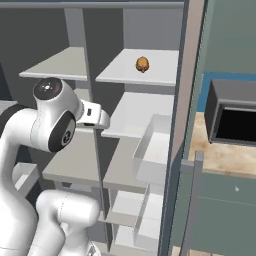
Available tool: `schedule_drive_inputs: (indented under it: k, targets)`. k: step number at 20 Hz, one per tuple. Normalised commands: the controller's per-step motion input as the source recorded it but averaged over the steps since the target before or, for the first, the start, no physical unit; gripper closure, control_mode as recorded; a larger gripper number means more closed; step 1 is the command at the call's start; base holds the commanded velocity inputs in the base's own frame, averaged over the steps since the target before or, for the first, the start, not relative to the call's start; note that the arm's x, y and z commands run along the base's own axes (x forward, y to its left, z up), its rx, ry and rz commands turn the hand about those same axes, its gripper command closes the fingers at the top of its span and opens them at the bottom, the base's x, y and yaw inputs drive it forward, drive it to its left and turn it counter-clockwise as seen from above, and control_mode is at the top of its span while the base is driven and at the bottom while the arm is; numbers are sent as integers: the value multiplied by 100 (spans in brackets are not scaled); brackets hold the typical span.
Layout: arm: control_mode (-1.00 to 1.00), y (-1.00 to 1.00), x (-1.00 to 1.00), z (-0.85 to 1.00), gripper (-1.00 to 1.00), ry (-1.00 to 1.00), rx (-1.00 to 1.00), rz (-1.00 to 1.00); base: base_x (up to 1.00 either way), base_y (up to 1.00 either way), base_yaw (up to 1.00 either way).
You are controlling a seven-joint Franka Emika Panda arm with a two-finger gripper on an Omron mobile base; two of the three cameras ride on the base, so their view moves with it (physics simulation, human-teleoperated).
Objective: Pick up the frozen chicken drumstick from the freezer, place it on any shelf in the fridge, and close the fridge and freezer doors when done.
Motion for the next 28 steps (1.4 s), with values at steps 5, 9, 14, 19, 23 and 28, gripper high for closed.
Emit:
schedule_drive_inputs:
  k: [5, 9, 14, 19, 23, 28]
  targets:
    - [100, 0, 0, 0, -100, 0, 0, 0, -43, -1, 0]
    - [100, 0, 0, 0, -100, 0, 0, 0, -53, 0, 0]
    - [100, 0, 0, 0, -100, 0, 0, 0, -48, -1, 0]
    - [100, 0, 0, 0, -100, 0, 0, 0, -48, -8, 0]
    - [100, 0, 0, 0, -100, 0, 0, 0, -48, -10, 0]
    - [100, 0, 0, 0, -100, 0, 0, 0, -47, -8, 0]
